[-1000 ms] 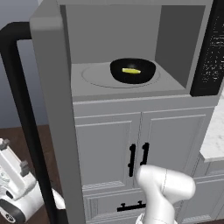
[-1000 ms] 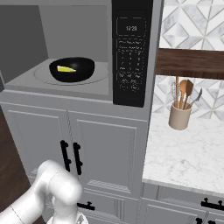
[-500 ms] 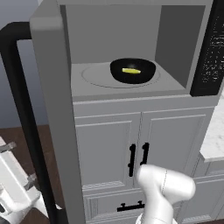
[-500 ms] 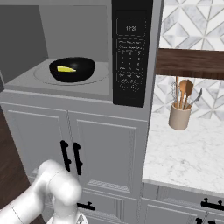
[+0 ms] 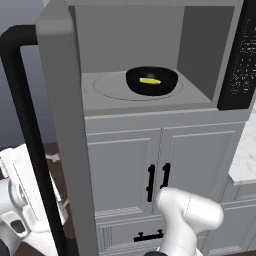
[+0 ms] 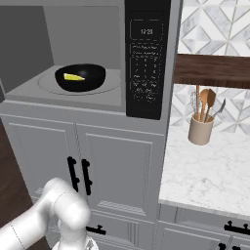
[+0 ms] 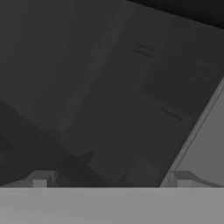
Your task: Pick the lemon wedge from the sink and place it in the bowl. Then pick the bowl and place it in the microwave. Then close the microwave door and press the start button.
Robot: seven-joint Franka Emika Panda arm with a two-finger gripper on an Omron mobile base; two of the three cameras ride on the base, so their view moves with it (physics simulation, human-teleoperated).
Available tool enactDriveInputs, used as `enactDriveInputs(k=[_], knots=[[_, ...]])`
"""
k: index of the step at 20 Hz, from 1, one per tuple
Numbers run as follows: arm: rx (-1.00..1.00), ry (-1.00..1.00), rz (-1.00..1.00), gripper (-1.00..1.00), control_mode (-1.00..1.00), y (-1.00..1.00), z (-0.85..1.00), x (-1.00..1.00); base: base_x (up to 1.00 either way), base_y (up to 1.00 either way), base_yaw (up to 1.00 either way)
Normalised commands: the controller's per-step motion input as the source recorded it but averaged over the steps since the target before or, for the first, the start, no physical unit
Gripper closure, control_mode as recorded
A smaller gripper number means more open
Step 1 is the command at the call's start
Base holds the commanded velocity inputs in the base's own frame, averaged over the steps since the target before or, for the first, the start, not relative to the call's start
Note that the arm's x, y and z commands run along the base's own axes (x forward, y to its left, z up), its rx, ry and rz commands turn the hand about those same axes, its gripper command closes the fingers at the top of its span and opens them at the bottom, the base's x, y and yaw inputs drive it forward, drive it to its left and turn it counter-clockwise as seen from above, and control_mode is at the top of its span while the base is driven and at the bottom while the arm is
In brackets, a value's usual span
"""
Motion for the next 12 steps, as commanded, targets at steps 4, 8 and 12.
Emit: enactDriveInputs(k=[4, 8, 12], knots=[[0.38, 0.0, 0.29, -1.0, -1.0, -0.69, 0.0, 0.0, 0.0, 0.0, 0.0], [0.36, 0.0, 0.36, -1.0, -1.0, -0.76, 0.0, 0.01, 0.0, 0.0, 0.0], [0.33, 0.0, 0.44, -1.0, -1.0, -0.81, 0.0, 0.02, 0.0, 0.0, 0.0]])
